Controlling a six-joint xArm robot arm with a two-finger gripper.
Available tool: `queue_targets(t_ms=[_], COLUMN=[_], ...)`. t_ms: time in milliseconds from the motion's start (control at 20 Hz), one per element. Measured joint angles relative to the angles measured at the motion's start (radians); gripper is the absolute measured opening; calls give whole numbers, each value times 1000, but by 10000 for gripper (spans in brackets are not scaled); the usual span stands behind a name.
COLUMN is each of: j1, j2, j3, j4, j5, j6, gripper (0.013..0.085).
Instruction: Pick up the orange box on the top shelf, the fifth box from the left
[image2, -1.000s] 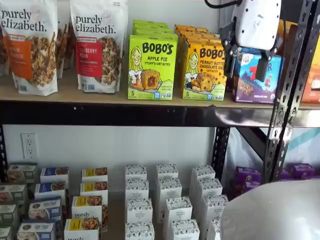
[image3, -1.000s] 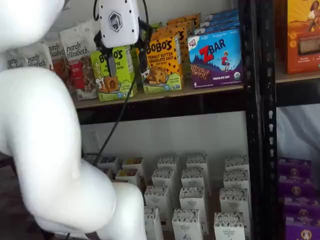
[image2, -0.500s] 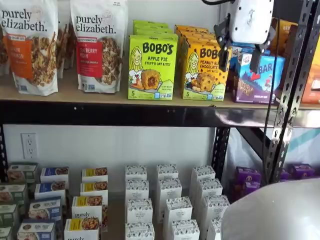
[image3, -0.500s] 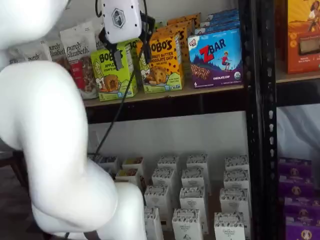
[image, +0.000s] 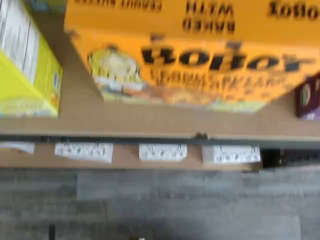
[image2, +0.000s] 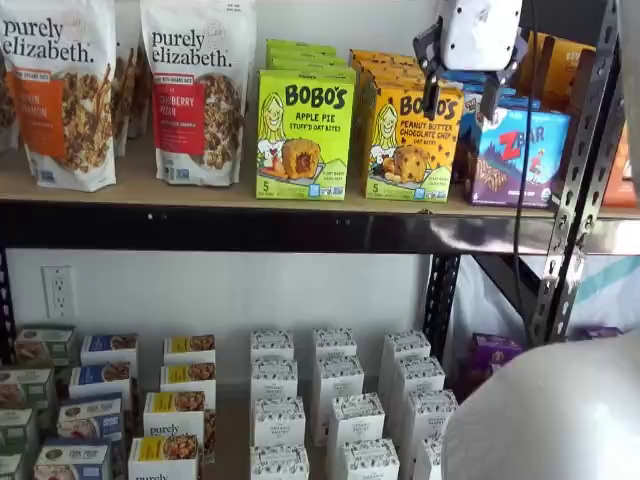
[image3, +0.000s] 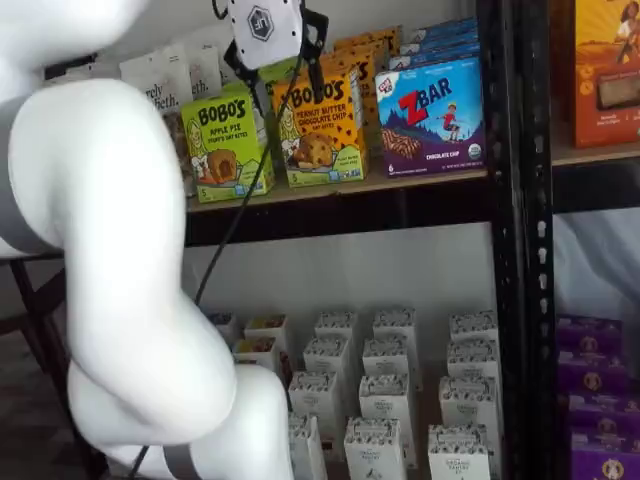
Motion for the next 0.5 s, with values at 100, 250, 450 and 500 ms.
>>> queue_targets(t_ms=[100, 250, 450, 500], j1=[-24, -46, -75, -85], j2=[13, 39, 67, 66], j3=[1, -9, -26, -24], j4=[18, 29, 61, 85], j5=[-57, -121, -161, -175], j6=[-19, -39, -67, -78], gripper=[850, 850, 850, 850])
